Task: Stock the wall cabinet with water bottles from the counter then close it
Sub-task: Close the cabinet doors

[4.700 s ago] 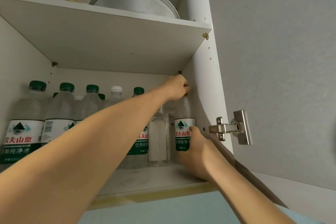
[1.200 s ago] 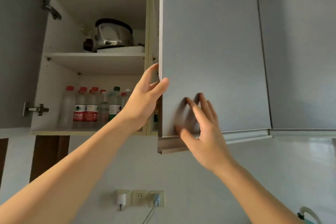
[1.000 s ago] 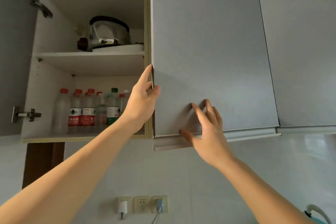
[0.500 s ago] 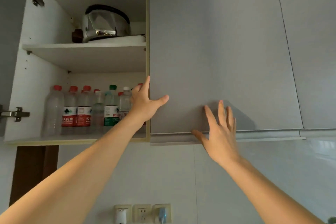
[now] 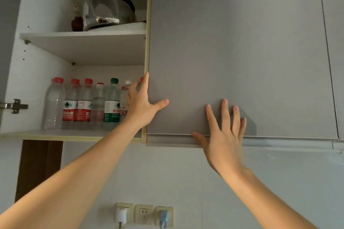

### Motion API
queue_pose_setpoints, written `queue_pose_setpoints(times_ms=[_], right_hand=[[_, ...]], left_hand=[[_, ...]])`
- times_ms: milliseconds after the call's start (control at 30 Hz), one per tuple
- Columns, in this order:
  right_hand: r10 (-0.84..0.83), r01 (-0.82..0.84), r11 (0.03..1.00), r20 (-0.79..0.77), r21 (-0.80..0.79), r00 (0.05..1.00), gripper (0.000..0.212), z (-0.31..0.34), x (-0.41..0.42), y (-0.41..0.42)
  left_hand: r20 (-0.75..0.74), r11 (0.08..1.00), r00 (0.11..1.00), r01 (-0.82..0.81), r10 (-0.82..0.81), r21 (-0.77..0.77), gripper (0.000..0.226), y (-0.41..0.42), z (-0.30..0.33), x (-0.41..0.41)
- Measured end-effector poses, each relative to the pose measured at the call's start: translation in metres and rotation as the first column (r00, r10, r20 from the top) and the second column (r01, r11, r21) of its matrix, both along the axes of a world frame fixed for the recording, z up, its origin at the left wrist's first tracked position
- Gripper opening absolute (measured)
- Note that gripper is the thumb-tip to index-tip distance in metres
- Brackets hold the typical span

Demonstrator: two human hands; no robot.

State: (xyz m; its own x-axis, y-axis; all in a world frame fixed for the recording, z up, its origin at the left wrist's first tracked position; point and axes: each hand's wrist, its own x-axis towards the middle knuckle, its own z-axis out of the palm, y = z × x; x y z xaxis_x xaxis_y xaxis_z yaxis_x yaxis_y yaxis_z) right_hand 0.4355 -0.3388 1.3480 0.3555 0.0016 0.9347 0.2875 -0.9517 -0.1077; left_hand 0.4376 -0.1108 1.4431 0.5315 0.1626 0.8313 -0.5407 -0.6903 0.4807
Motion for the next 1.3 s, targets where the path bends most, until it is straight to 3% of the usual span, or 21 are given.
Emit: queue_pose_setpoints(times_ms=[133,267,367,467,667,767,900,967,1033,1100,1133,1233,1300], right_hand=[[0.026,-0.022,0.999,-0.084,0.049,0.996,0.073,0.012,-0.017,0.008],[0.258,-0.25,0.962,-0.064,0.111,0.964,0.055,0.029,-0.055,0.045],[0.524,-0.511,0.849,-0.087,0.137,0.847,0.045,0.04,-0.092,0.094],[0.704,-0.688,0.708,-0.076,0.163,0.706,0.042,0.051,-0.132,0.152],[0.885,-0.862,0.462,-0.045,0.207,0.463,0.041,0.06,-0.219,0.286],[0.934,-0.914,0.357,-0.06,0.194,0.352,0.043,0.053,-0.259,0.351],[0.965,-0.942,0.262,-0.09,0.21,0.248,0.05,0.048,-0.303,0.42],[0.968,-0.944,0.246,-0.11,0.22,0.226,0.052,0.048,-0.318,0.446],[0.965,-0.941,0.246,-0.146,0.233,0.216,0.054,0.05,-0.327,0.465],[0.961,-0.934,0.252,-0.176,0.252,0.212,0.055,0.053,-0.331,0.477],[0.961,-0.932,0.253,-0.182,0.259,0.21,0.056,0.054,-0.331,0.481],[0.962,-0.932,0.251,-0.179,0.263,0.208,0.058,0.055,-0.328,0.485],[0.969,-0.936,0.226,-0.158,0.269,0.188,0.061,0.056,-0.326,0.483]], left_hand=[[0.045,0.997,0.996,-0.078,0.077,0.005,0.097,-0.001,-0.006,-0.025],[0.075,0.997,0.996,-0.05,0.046,0.056,0.08,0.027,-0.012,-0.076],[0.094,0.974,0.993,-0.094,0.076,0.207,0.062,0.058,-0.015,-0.135],[0.22,0.927,0.959,-0.24,0.18,0.289,0.048,0.097,-0.011,-0.2],[0.403,0.844,0.83,-0.493,0.385,0.21,0.033,0.194,-0.002,-0.334],[0.469,0.774,0.721,-0.623,0.51,0.114,0.029,0.246,-0.001,-0.388],[0.506,0.577,0.482,-0.816,0.715,-0.039,0.047,0.317,0.003,-0.436],[0.407,0.513,0.438,-0.853,0.802,-0.093,0.061,0.357,0.007,-0.449],[0.186,0.491,0.465,-0.86,0.866,-0.137,0.077,0.392,0.006,-0.454],[-0.003,0.552,0.56,-0.817,0.828,-0.166,0.09,0.416,-0.001,-0.453],[-0.031,0.6,0.614,-0.78,0.789,-0.179,0.091,0.423,-0.007,-0.451],[0.136,0.649,0.635,-0.747,0.761,-0.144,0.065,0.43,-0.024,-0.451],[0.284,0.727,0.678,-0.674,0.679,-0.131,0.044,0.422,-0.027,-0.459]])
